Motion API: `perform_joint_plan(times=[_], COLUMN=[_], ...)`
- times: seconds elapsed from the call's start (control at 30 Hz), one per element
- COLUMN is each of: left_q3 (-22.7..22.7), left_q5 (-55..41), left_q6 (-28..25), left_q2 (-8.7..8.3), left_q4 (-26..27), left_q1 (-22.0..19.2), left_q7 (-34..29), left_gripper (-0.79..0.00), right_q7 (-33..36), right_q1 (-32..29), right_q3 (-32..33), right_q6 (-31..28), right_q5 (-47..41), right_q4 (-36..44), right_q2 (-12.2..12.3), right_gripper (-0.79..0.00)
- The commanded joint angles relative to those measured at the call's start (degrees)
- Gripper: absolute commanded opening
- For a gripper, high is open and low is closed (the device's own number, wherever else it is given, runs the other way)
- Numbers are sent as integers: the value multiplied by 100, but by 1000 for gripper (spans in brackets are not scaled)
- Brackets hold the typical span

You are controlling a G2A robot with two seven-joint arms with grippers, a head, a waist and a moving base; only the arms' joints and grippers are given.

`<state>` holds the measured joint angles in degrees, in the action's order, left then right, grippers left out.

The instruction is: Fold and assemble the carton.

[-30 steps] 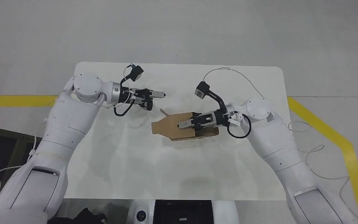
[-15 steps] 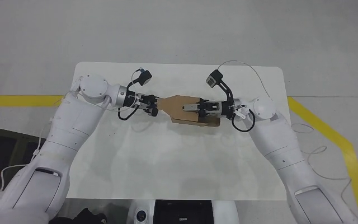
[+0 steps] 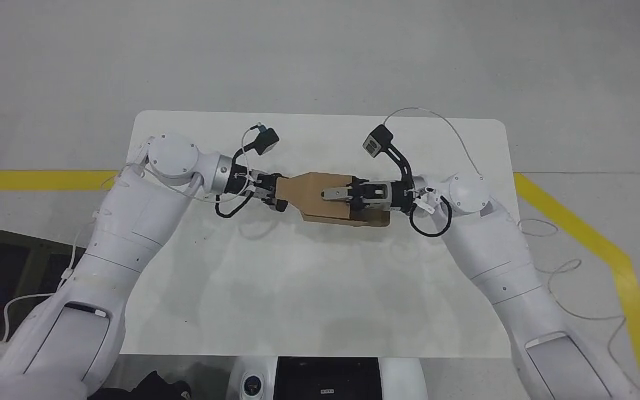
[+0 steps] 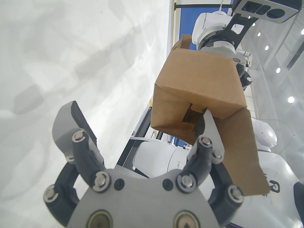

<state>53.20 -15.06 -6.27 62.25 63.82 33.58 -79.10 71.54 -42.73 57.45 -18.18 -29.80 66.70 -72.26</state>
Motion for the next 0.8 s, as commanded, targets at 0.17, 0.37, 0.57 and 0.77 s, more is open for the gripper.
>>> perform_joint_plan(times=[0.17, 0.37, 0.57, 0.77], left_q3=[12, 26, 83, 233], left_q5=[2, -21, -15, 3], left_q6=[12, 13, -17, -41], left_q2=[-8, -12, -32, -81], left_q4=[17, 33, -37, -204], left_q1=[5, 1, -4, -34], left_q7=[-1, -3, -4, 17], left_gripper=[0, 0, 0, 0], right_q7=[15, -8, -110, -312], right_q1=[12, 30, -12, -148], right_q3=[-39, -26, 149, 417], right_q6=[0, -25, -30, 117], right_q5=[-10, 1, 148, 539], right_q4=[-12, -34, -82, -23], right_q2=[-13, -15, 42, 155], right_gripper=[-785, -785, -785, -785])
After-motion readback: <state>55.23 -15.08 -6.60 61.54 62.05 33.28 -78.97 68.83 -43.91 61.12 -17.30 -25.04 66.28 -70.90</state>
